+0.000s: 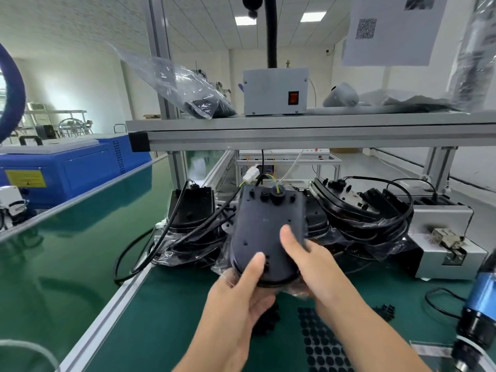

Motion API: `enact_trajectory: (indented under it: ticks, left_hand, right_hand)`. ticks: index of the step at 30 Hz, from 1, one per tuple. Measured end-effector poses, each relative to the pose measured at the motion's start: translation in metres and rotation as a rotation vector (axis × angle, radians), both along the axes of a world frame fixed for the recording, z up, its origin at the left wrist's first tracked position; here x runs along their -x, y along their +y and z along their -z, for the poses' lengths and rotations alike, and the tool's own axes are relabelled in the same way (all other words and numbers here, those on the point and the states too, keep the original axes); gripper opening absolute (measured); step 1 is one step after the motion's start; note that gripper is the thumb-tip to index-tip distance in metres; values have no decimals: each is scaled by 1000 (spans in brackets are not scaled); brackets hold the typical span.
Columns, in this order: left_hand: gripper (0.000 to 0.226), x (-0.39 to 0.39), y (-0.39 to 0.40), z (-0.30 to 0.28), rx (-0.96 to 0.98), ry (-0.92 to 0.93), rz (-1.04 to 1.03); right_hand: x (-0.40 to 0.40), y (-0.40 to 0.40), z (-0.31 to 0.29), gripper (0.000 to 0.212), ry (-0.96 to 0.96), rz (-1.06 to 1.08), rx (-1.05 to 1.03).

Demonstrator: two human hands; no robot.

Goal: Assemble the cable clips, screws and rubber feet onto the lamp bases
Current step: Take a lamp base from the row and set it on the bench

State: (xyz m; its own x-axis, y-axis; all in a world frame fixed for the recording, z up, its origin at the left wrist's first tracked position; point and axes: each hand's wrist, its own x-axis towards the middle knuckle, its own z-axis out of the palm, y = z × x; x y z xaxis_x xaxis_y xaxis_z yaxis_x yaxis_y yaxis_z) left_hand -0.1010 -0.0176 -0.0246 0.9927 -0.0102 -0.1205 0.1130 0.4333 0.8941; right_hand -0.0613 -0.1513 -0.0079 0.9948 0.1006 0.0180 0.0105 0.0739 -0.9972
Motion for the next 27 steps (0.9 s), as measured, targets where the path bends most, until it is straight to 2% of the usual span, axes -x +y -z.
enact_trajectory:
  ticks: [2,3,5,6,8,9,10,13,16,17,20,21,24,27]
  left_hand:
    - [65,7,16,4,-120,1,69]
    - [75,6,28,3,-121,22,50]
    - [95,-7,55,2,90,129,-63]
    - [94,-14,67,0,247,181,-127]
    - [64,-24,86,-2,443,230,-252]
    - [43,-27,92,-1,477,231,-295]
    - [32,-27,94,1,486,213,-319]
    - [32,-23,86,1,488,211,-301]
    - [32,-6,72,-2,533,94,-276]
    - [30,-1,67,-3,503,25,-286]
    - [22,17,56,-5,117,-197,-306]
    - [22,22,55,-5,45,-263,-296]
    - [18,33,59,-8,59,-389,-237]
    - [20,40,65,-9,-76,-508,-326]
  right_hand:
    - [2,1,8,46,5,60,-100]
    - [4,-1,12,46,7,80,-138]
    - [10,-10,20,57,-3,96,-196]
    - [14,-15,23,63,0,93,-221]
    - [21,-25,28,65,11,69,-260]
    - [25,-29,29,64,22,60,-276]
    - [30,-33,30,63,35,57,-279]
    - [38,-44,34,60,69,79,-240]
    - [49,-56,40,54,102,98,-152]
    - [54,-61,42,53,114,89,-108]
    - [73,-73,48,53,168,80,10]
    - [79,-76,49,51,180,98,44]
    - [93,-75,55,57,203,170,244]
    - [107,-60,59,52,272,97,393]
